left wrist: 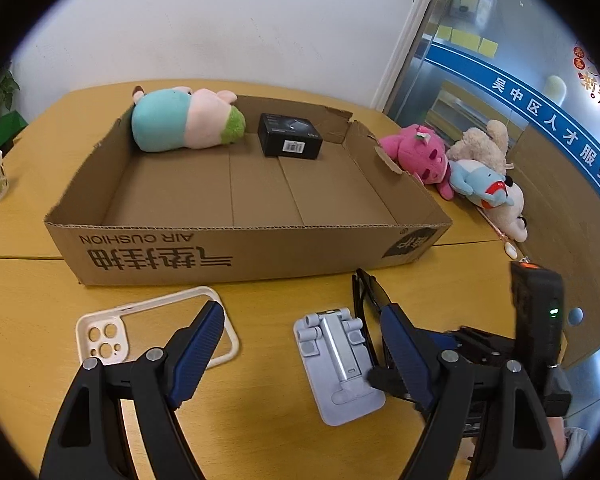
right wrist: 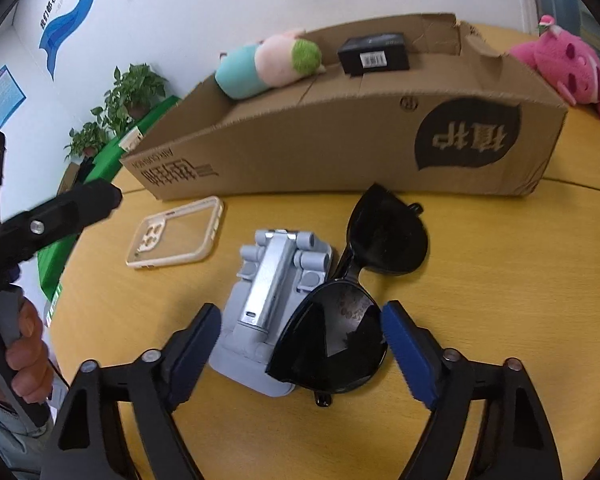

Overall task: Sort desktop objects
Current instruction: 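Close both grippers on the black sunglasses and lift them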

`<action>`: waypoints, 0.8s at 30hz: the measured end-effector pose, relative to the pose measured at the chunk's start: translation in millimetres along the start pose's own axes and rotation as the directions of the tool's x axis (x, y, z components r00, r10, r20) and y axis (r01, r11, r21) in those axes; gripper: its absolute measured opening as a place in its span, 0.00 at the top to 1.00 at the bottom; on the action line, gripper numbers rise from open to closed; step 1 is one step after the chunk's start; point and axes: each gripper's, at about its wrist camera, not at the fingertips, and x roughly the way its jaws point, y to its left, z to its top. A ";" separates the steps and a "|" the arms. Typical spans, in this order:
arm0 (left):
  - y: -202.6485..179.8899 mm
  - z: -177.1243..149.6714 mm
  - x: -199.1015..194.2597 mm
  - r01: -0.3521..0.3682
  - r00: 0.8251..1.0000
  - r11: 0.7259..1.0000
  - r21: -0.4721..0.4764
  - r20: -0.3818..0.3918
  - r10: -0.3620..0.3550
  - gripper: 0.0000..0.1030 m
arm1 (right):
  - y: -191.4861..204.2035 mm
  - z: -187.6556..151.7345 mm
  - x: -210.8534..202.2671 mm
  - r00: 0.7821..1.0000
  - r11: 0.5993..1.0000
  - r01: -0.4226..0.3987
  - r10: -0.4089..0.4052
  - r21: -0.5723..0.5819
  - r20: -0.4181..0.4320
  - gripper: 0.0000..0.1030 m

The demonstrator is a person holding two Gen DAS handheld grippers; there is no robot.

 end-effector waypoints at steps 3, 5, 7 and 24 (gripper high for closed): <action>-0.2 -1.1 5.7 0.007 1.000 1.000 0.005 -0.015 -0.007 0.22 | -5.2 -4.6 8.0 0.999 0.999 0.040 -0.040 -0.011 -0.019 0.41; -1.0 0.0 10.4 0.005 1.000 1.000 0.013 -0.029 -0.005 0.22 | -11.3 -8.5 5.5 1.000 1.000 0.024 -0.024 -0.006 -0.011 0.41; -2.5 3.0 15.8 0.016 0.999 1.000 0.020 -0.043 -0.016 0.22 | -15.9 -13.8 1.4 1.000 0.999 0.030 -0.030 -0.011 -0.006 0.41; -94.0 -19.0 118.9 0.292 0.892 0.954 0.070 -0.379 -0.245 0.24 | -39.7 -51.9 -37.0 1.000 0.999 0.015 -0.015 0.028 0.012 0.42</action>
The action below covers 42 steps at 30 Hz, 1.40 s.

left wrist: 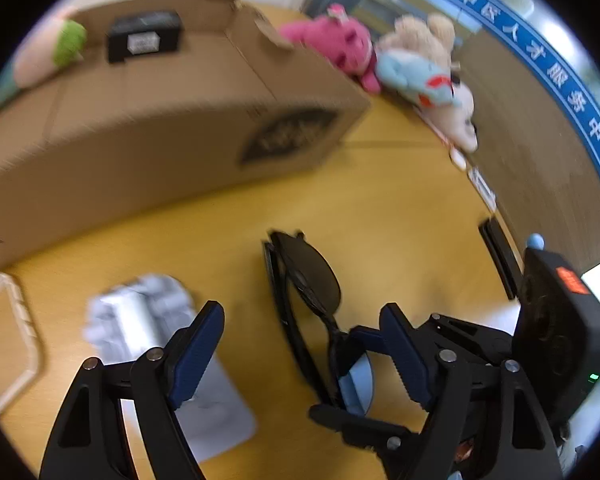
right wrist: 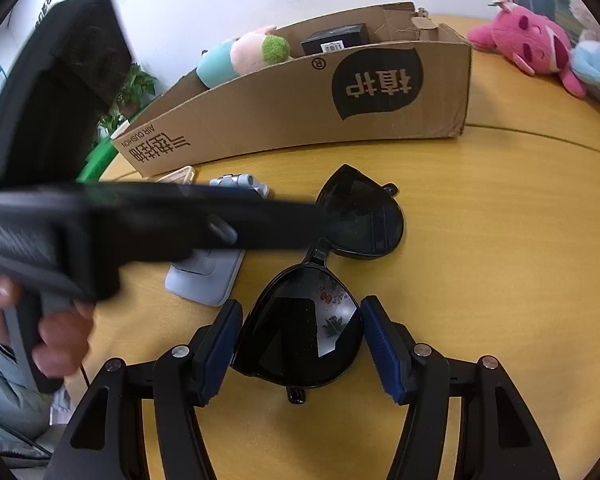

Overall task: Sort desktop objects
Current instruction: 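Close both grippers on the black sunglasses and lift them, then carry the sunglasses with both grippers into the cardboard box and release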

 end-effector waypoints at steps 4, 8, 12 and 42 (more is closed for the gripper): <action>-5.5 -9.3 18.0 -0.006 0.998 1.000 -0.003 -0.056 0.006 0.48 | -0.7 -2.5 -1.6 1.000 1.000 -0.014 0.013 0.005 0.015 0.42; -1.8 -13.2 18.7 0.015 0.998 0.999 -0.034 -0.067 -0.017 0.61 | 1.7 -1.5 0.0 1.000 1.000 -0.017 0.017 0.004 0.018 0.42; 3.1 -18.5 13.5 0.027 0.998 0.998 -0.058 -0.051 -0.030 0.63 | 3.5 -1.3 -0.1 0.999 1.000 -0.029 0.029 0.002 0.022 0.42; 42.7 59.7 -161.8 -0.037 0.944 0.999 -0.004 0.328 0.037 0.66 | 126.6 153.0 -45.5 0.960 0.945 -0.074 0.154 -0.319 0.232 0.42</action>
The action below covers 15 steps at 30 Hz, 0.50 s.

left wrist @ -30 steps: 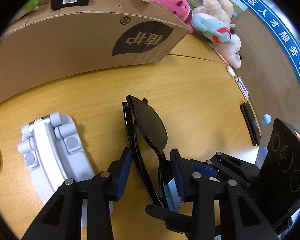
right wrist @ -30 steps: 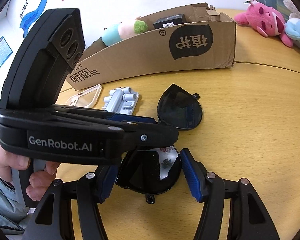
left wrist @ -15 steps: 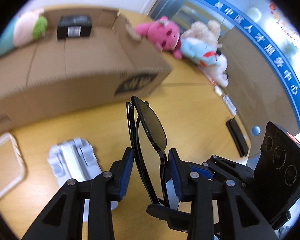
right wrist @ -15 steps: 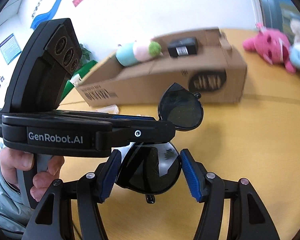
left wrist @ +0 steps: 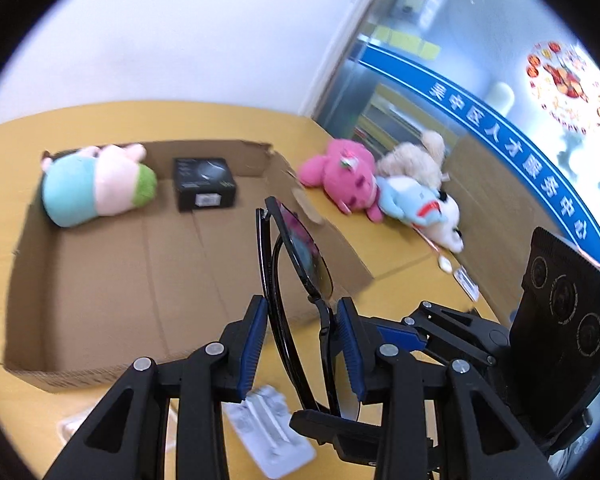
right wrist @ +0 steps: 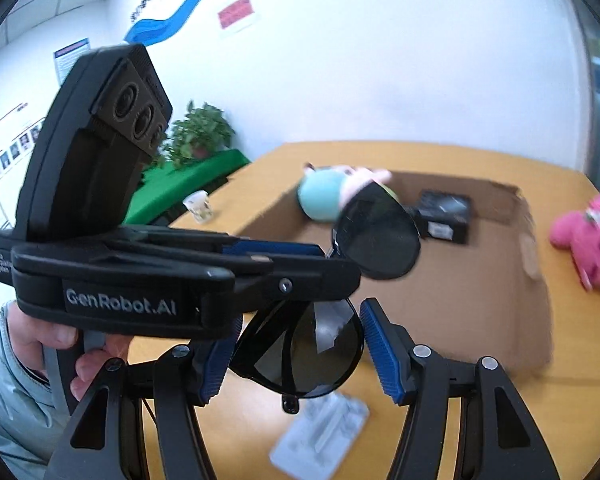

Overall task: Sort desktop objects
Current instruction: 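Carry the sunglasses with both grippers into the cardboard box and release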

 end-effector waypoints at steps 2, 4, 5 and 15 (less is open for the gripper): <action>16.1 9.2 -4.8 -0.011 1.000 1.000 -0.015 0.010 0.011 0.69 | 5.8 11.0 7.0 1.000 1.000 -0.015 0.015 -0.023 0.003 0.46; 32.4 17.2 -9.3 -0.044 0.999 0.999 -0.025 0.022 0.044 0.69 | 8.4 27.4 26.0 1.000 0.999 -0.030 0.030 -0.031 -0.006 0.52; 41.0 20.9 -9.7 -0.052 0.998 0.998 -0.035 0.023 0.053 0.69 | 8.6 30.3 33.6 0.999 0.998 -0.048 0.047 -0.032 -0.008 0.52; 132.3 40.2 18.2 -0.126 0.992 0.984 -0.129 -0.038 0.122 0.70 | -16.2 62.3 144.4 0.979 0.985 -0.162 0.168 0.058 -0.119 0.55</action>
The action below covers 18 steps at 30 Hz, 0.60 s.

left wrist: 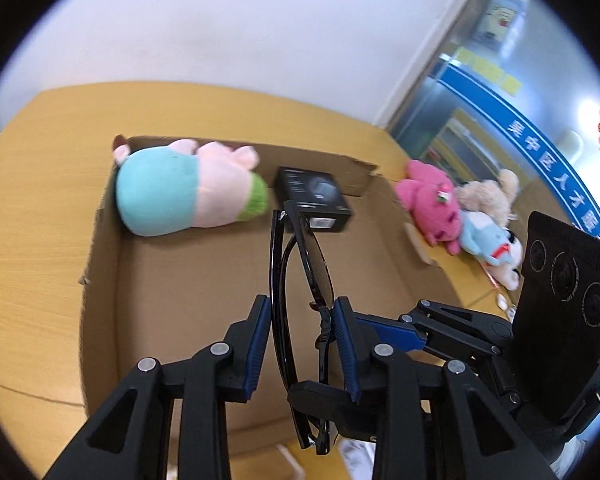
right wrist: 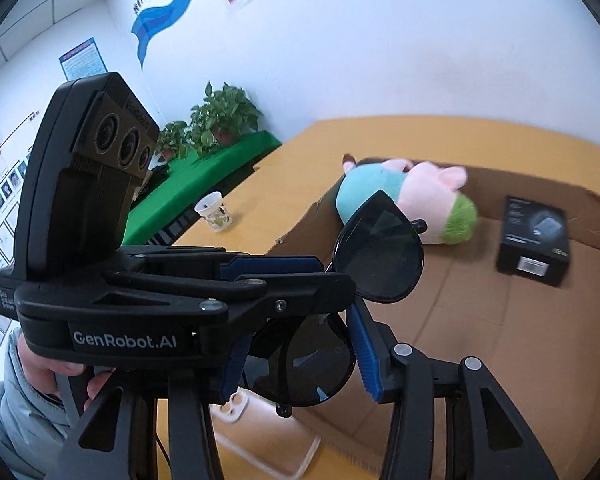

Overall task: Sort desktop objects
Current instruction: 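Carry the sunglasses with both grippers into the cardboard box and release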

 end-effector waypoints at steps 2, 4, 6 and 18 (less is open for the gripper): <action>17.2 8.3 9.4 -0.010 1.000 1.000 -0.017 -0.011 0.010 0.70 | -7.4 9.4 17.3 1.000 1.000 -0.012 0.012 0.007 -0.025 0.55; 30.3 14.6 17.6 -0.016 1.000 0.999 -0.033 -0.023 0.015 0.70 | -15.7 16.3 36.2 0.998 1.000 -0.019 0.019 0.013 -0.056 0.55; 45.1 21.3 28.1 -0.026 0.999 0.998 -0.049 -0.040 0.024 0.70 | -24.3 24.2 56.2 0.996 0.999 -0.026 0.029 0.028 -0.088 0.55; 101.4 32.2 88.8 -0.115 0.979 0.986 -0.119 -0.184 0.092 0.82 | -65.9 39.3 153.9 0.930 0.982 -0.108 0.155 0.157 -0.333 0.60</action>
